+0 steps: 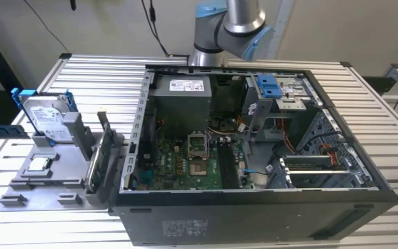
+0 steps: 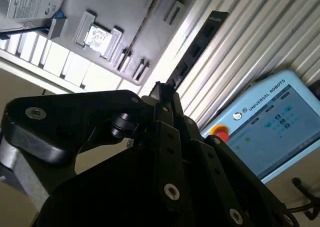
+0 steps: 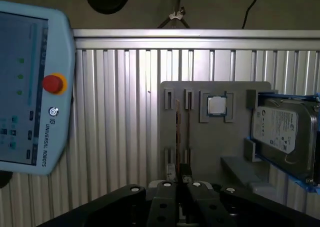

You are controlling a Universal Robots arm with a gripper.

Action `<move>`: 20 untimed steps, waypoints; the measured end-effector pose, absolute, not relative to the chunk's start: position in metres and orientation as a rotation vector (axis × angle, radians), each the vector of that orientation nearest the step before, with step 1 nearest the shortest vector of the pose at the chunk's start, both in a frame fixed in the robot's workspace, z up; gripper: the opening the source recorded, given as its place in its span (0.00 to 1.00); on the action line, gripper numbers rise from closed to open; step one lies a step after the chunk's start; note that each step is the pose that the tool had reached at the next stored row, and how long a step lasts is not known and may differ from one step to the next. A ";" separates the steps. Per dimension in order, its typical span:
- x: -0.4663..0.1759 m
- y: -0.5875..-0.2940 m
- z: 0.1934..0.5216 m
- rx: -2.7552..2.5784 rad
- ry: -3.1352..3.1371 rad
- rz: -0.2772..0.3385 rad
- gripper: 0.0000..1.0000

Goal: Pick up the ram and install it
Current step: 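Pick up the ram and move it above insertion slot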

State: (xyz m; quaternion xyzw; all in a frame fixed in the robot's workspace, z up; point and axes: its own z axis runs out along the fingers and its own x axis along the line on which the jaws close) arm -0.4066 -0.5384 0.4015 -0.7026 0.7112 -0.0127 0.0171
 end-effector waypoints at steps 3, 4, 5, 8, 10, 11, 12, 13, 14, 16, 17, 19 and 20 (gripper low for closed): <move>-0.407 -0.538 0.414 -2.184 2.210 -0.040 0.14; -0.407 -0.538 0.414 -2.184 2.210 -0.040 0.14; -0.407 -0.539 0.414 -2.184 2.211 -0.041 0.14; -0.407 -0.538 0.414 -2.185 2.212 -0.044 0.14; -0.407 -0.538 0.414 -2.186 2.212 -0.045 0.14; -0.406 -0.538 0.415 -2.186 2.213 -0.045 0.14; -0.405 -0.538 0.415 -2.186 2.213 -0.045 0.14; -0.404 -0.538 0.414 -2.186 2.213 -0.045 0.14; -0.402 -0.538 0.414 -2.186 2.213 -0.045 0.14; -0.397 -0.538 0.414 -2.187 2.213 -0.044 0.14; -0.394 -0.538 0.414 -2.187 2.213 -0.043 0.14; -0.389 -0.538 0.414 -2.187 2.214 -0.042 0.14; -0.387 -0.538 0.414 -2.188 2.214 -0.042 0.14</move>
